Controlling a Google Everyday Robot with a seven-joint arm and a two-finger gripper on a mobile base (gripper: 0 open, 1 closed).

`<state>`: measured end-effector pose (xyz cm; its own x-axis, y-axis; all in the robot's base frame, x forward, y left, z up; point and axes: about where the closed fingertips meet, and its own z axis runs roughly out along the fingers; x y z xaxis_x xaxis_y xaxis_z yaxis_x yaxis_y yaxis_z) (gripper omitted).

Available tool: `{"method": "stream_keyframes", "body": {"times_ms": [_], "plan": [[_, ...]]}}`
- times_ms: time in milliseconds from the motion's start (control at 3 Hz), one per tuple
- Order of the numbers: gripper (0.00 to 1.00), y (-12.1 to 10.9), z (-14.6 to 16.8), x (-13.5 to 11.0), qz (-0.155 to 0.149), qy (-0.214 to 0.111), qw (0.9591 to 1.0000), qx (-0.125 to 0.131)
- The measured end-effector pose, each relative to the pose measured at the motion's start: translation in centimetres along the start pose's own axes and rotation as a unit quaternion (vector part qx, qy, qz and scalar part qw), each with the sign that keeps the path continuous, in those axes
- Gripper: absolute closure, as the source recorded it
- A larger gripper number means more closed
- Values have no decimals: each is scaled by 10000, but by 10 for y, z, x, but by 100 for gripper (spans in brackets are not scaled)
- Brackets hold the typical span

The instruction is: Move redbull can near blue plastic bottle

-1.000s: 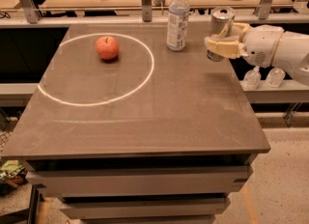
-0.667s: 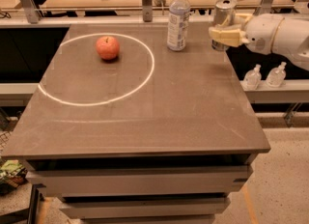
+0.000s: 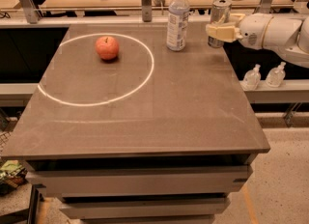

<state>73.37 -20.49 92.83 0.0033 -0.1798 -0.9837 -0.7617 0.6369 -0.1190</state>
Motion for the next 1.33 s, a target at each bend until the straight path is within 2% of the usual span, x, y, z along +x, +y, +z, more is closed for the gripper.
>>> {"method": "stream_keyframes", "body": {"times_ms": [1000, 1333], "plan": [[100, 18, 53, 41, 188, 114, 9991, -366], [81, 15, 59, 50, 300, 160, 9993, -176]]}}
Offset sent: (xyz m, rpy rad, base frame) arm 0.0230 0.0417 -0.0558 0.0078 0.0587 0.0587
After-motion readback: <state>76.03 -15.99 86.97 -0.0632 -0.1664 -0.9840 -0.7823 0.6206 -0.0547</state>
